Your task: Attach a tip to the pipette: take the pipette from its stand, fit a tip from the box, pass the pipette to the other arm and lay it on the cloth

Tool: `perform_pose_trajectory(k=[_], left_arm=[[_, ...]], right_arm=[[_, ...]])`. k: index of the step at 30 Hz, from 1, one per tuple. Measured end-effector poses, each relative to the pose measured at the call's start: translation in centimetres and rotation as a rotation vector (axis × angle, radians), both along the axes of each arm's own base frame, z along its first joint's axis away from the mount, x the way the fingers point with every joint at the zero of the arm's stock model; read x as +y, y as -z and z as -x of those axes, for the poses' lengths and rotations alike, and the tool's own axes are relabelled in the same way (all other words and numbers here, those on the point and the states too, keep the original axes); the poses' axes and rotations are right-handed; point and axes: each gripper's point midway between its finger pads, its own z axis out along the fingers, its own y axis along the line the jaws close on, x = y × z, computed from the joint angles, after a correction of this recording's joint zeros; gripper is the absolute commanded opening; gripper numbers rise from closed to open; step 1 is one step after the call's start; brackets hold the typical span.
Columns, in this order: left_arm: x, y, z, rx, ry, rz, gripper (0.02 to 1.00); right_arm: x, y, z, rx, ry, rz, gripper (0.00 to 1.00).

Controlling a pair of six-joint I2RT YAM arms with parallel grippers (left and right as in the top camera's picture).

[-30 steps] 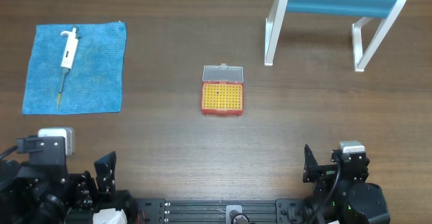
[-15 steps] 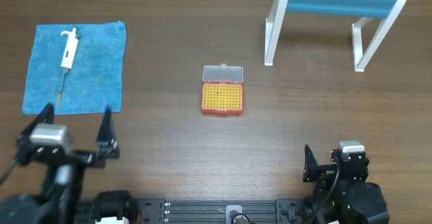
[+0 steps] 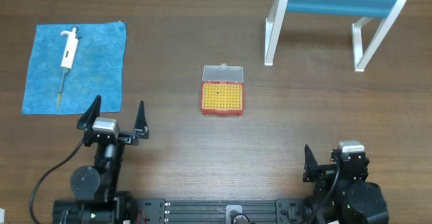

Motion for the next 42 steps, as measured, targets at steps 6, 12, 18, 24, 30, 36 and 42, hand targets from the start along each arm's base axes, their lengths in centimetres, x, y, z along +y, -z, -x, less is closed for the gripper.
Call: perform_pose_trajectory(k=[6,12,18,24,30,36,42], left_arm=[[0.0,5.0,-0.2,0.175,0.0,0.007,0.996],[0.0,5.0,-0.2,0.175,-0.002,0.007,0.996],[0.0,5.0,-0.2,0.175,-0.001,0.007,0.996],[0.0,5.0,-0.2,0.175,-0.001,0.007,0.996],[0.0,5.0,-0.2,0.175,-0.001,0.007,0.996],[0.0,5.0,-0.2,0.175,-0.001,0.007,0.996],[0.0,5.0,-0.2,0.175,-0.002,0.007,0.996]], right_arm=[[0.0,0.0,0.0,0.0,0.0,0.0,0.86],[0.0,0.0,0.0,0.0,0.0,0.0,0.86],[0.0,0.0,0.0,0.0,0.0,0.0,0.862],[0.0,0.0,0.0,0.0,0.0,0.0,0.86],[0.0,0.0,0.0,0.0,0.0,0.0,0.86],[0.0,0.0,0.0,0.0,0.0,0.0,0.86],[-0.3,-3.2,-2.1,-0.161,0.036,-0.002,0.86]])
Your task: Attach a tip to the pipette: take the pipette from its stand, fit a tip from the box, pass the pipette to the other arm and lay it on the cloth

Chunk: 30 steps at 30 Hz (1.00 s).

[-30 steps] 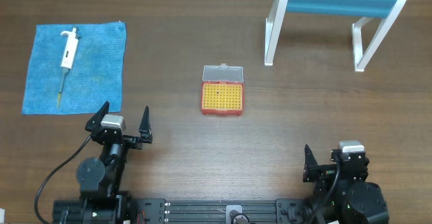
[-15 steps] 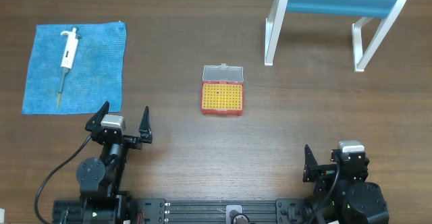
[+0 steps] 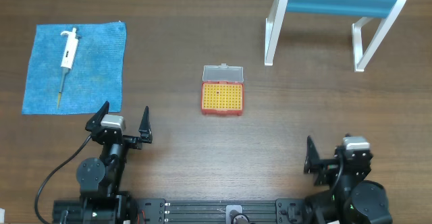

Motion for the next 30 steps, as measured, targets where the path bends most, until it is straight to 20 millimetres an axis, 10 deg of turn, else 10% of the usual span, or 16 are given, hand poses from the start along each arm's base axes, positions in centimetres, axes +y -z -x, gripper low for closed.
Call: perform_pose_trajectory(k=[6,18,30], left_arm=[[0.0,0.0,0.0,-0.002,0.0,0.0,0.996],[0.0,0.0,0.0,-0.002,0.0,0.0,0.996],[0.0,0.0,0.0,-0.001,0.0,0.0,0.996]], right_arm=[[-2.9,-4.9,-5.0,-0.41,0.174,-0.002,0.86],[-1.1,6.3,-8.1,-0.246,0.056,0.005,0.862],[-0.7,6.3,-8.1,-0.248,0.037,0.001,0.86]])
